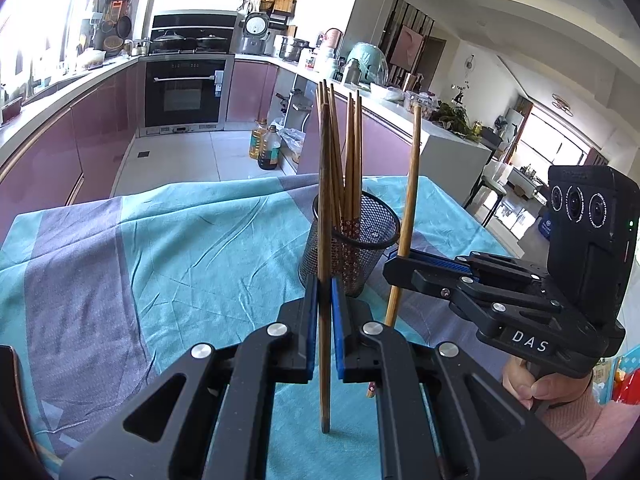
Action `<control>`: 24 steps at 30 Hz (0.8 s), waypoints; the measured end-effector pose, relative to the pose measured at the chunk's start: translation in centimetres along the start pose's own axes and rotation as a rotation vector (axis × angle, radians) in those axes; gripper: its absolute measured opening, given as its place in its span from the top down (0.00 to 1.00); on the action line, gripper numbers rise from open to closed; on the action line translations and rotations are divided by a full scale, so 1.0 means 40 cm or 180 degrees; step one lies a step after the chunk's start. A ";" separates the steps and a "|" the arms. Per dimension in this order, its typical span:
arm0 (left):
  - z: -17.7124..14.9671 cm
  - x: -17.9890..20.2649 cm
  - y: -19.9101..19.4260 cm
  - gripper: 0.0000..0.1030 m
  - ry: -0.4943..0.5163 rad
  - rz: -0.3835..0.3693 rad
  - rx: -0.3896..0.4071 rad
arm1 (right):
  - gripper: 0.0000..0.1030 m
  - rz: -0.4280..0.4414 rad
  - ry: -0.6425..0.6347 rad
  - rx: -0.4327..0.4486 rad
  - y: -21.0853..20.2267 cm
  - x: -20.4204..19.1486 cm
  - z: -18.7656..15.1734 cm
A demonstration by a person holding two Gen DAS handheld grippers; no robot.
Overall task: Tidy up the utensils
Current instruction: 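Carry both upright chopsticks above the mesh cup with both tools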
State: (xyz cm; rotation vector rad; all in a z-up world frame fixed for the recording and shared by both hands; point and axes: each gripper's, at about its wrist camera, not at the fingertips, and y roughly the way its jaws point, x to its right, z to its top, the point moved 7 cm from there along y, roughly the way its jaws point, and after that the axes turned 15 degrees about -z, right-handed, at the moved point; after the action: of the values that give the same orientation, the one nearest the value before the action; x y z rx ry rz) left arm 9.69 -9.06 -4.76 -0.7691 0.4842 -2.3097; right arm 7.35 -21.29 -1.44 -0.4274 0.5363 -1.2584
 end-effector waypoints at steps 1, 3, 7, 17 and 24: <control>0.001 -0.001 -0.001 0.93 0.0000 -0.0005 0.0008 | 0.94 0.0001 0.0003 0.0004 -0.002 0.001 0.000; 0.003 0.001 -0.005 0.93 0.0007 -0.0010 0.0022 | 0.94 -0.0001 0.0003 0.0016 -0.004 0.003 0.002; 0.008 0.005 -0.012 0.93 0.0018 -0.0025 0.0047 | 0.94 -0.0009 0.0001 0.0041 -0.009 0.006 0.007; 0.016 0.009 -0.019 0.93 0.0031 -0.0036 0.0075 | 0.94 -0.0022 0.0006 0.0067 -0.011 0.013 0.013; 0.017 0.011 -0.022 0.93 0.0033 -0.0033 0.0083 | 0.94 -0.0031 0.0008 0.0083 -0.012 0.018 0.016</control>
State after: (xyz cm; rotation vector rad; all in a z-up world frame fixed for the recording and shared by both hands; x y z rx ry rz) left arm 9.45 -8.80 -3.61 -0.7491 0.4549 -2.3263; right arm 7.50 -22.09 -0.77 -0.4072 0.5199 -1.2741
